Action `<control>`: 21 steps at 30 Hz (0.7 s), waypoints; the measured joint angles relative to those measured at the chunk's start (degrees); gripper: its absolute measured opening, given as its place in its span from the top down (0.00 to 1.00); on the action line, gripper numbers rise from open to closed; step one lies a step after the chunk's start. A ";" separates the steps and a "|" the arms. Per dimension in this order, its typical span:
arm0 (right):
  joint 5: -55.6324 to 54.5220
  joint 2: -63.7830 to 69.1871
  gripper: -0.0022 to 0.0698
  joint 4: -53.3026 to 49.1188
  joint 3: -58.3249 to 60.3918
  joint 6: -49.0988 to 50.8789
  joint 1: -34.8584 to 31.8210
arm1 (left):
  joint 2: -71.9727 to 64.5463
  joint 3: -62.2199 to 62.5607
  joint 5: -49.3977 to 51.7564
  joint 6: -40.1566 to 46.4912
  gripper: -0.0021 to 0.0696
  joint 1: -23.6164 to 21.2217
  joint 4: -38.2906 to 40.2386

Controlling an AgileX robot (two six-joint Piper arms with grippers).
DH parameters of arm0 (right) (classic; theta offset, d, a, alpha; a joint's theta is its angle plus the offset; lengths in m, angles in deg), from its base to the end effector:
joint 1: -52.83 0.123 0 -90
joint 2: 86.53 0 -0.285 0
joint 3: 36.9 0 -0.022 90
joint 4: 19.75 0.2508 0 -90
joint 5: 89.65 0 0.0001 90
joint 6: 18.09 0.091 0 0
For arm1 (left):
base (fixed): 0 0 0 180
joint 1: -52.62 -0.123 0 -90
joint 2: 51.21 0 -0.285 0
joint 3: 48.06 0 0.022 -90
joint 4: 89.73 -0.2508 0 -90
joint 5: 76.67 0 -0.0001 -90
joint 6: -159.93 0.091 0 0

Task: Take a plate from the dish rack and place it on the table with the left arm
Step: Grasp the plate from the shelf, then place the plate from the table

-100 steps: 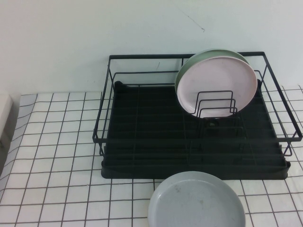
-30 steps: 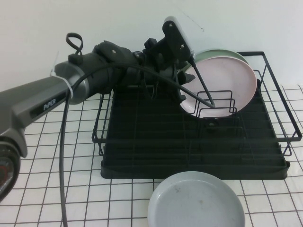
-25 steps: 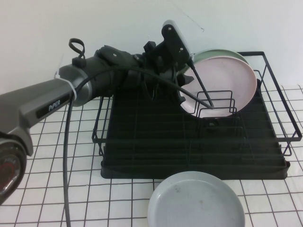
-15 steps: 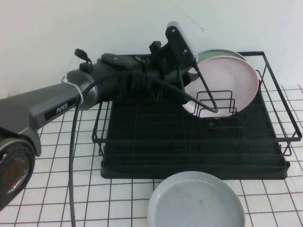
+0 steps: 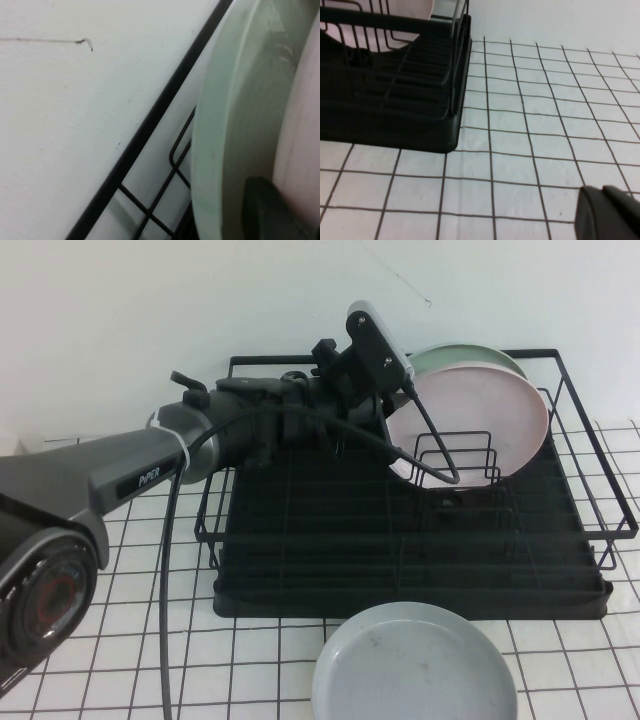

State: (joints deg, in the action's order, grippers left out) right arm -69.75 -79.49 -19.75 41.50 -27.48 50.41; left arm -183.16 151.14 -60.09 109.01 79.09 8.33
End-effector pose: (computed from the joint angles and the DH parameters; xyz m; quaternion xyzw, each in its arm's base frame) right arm 0.0531 -0.0022 0.1756 -0.0483 0.7937 -0.0624 0.6032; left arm 0.4469 -0.2514 0.2279 0.4602 0.6746 -0.0964 0.5691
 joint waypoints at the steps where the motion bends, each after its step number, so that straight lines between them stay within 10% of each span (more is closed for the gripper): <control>1: 0.00 0.00 0.97 0.00 0.00 0.00 0.00 | 0.00 0.00 0.15 0.11 0.90 0.00 0.42; 21: 0.00 0.00 0.97 0.00 0.00 0.00 0.00 | 11.41 0.00 1.51 2.05 0.93 0.49 0.03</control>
State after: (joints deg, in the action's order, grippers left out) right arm -69.75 -79.49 -19.75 41.50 -27.48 50.41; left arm -171.74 151.14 -58.58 111.06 79.58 8.35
